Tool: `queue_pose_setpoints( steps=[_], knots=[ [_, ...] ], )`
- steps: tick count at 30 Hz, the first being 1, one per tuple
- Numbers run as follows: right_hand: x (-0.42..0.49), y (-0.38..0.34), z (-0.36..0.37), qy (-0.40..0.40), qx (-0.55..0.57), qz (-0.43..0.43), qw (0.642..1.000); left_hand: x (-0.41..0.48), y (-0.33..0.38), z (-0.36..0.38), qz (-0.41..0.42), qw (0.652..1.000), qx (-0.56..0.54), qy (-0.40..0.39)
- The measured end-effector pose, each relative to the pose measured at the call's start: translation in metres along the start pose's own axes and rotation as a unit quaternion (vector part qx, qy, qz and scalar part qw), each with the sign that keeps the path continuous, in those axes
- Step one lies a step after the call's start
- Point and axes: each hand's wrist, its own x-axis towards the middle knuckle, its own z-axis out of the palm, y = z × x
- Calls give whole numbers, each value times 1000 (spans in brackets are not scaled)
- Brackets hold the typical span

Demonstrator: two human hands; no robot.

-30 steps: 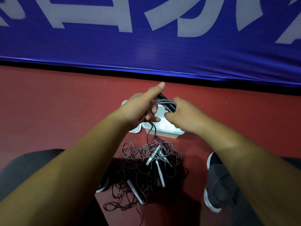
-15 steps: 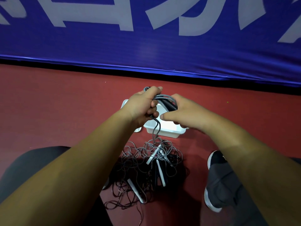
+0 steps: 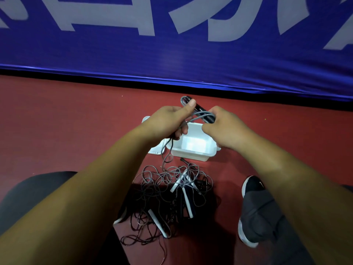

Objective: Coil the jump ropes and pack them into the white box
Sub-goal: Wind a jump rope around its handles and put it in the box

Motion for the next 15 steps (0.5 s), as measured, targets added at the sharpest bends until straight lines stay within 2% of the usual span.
queue_pose_setpoints(
  steps=[3, 5, 10, 15],
  knots=[
    [2, 4, -3, 5, 46, 27, 999, -4, -1, 3, 27, 996, 15, -80],
    [3, 6, -6, -19, 121, 43, 992, -9, 1, 5, 48, 991, 10, -121],
    [0, 3, -13, -94, 280, 59, 953, -18, 12, -5, 85, 983, -7, -161],
    [-3, 1, -19, -146, 362, 65, 918, -19, 8, -22, 94, 976, 74, -184]
  ],
)
